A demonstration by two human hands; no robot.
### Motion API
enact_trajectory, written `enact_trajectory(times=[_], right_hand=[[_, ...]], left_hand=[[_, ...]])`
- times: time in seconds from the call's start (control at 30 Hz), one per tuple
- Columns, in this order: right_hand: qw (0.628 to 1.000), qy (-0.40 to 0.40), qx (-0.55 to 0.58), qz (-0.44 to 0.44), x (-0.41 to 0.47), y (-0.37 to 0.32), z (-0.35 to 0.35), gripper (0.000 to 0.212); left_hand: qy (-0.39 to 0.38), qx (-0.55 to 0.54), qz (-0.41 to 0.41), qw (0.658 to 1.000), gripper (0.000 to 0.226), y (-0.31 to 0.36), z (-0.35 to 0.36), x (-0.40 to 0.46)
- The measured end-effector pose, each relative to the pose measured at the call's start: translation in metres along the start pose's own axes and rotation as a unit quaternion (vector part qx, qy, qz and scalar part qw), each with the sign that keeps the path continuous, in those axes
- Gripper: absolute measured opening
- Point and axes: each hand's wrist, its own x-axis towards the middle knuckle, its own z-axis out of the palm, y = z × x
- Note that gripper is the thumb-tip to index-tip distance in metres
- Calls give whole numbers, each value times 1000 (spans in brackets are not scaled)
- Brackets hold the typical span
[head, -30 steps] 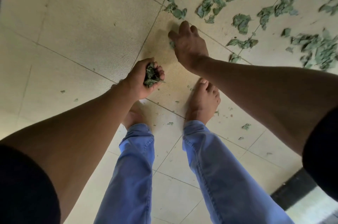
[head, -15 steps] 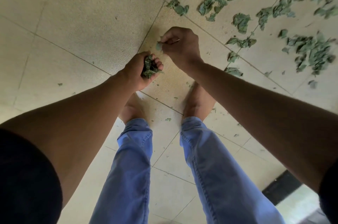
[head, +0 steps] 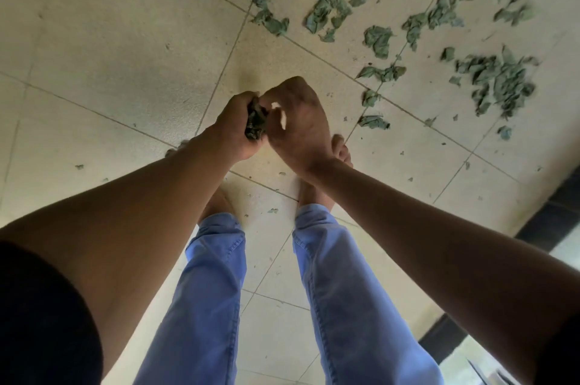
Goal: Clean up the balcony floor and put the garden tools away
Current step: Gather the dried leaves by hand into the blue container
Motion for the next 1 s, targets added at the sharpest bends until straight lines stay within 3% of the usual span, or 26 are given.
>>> enact_trajectory(times=[0.1,0.17,0.23,0.3,0.43,0.63,0.83,1.0], right_hand=[[990,9,-100,95,-3,40,-22,45],[964,-57,-212,153,-7,75,-36,69],[935,-124,-286,172,-12,105,-50,88],[918,-157,-332,147,-14,129,-57,90],[921,-170,-327,127,-10,151,-62,80],[948,-119,-262,140,-4,162,-59,35],[970,-83,-145,179,2,138,-53,24],[997,-28,-1,72,4,65,-41,15]], left_hand=[[7,-31,-12,999,33,-2,14,0],[-5,-15,-13,1000,36,-4,20,-2],[-8,8,-21,1000,37,-4,23,-3],[-11,27,-23,999,37,-4,25,-2],[-2,51,-21,998,36,-1,21,1],[8,57,-25,998,37,-3,8,7],[-1,44,-33,998,33,-7,7,3],[-11,16,-29,999,33,-8,10,-3]])
